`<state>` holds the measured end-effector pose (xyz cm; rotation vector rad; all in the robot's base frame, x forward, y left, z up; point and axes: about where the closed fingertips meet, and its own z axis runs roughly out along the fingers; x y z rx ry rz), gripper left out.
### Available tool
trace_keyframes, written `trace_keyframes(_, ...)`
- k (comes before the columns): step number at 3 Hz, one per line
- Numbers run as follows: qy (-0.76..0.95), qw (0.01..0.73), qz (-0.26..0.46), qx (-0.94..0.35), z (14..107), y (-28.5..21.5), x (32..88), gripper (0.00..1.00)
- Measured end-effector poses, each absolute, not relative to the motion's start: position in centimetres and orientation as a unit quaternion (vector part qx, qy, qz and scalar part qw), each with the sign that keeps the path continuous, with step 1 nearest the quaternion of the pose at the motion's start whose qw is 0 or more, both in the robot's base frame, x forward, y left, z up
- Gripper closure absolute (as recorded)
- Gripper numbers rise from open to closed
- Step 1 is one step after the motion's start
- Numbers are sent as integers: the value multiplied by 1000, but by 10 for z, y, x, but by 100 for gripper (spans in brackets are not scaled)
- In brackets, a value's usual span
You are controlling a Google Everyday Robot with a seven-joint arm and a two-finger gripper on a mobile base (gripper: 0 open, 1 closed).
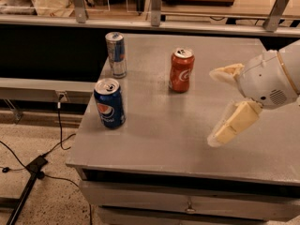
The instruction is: Pick pepsi can
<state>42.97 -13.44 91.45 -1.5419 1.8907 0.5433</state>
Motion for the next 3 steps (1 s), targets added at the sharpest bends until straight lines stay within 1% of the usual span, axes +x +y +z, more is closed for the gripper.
trace_keyframes(2,661,387,275,-581,900,-51,430,0)
trace_keyframes(3,641,410,300,-575,894,-8,434,0)
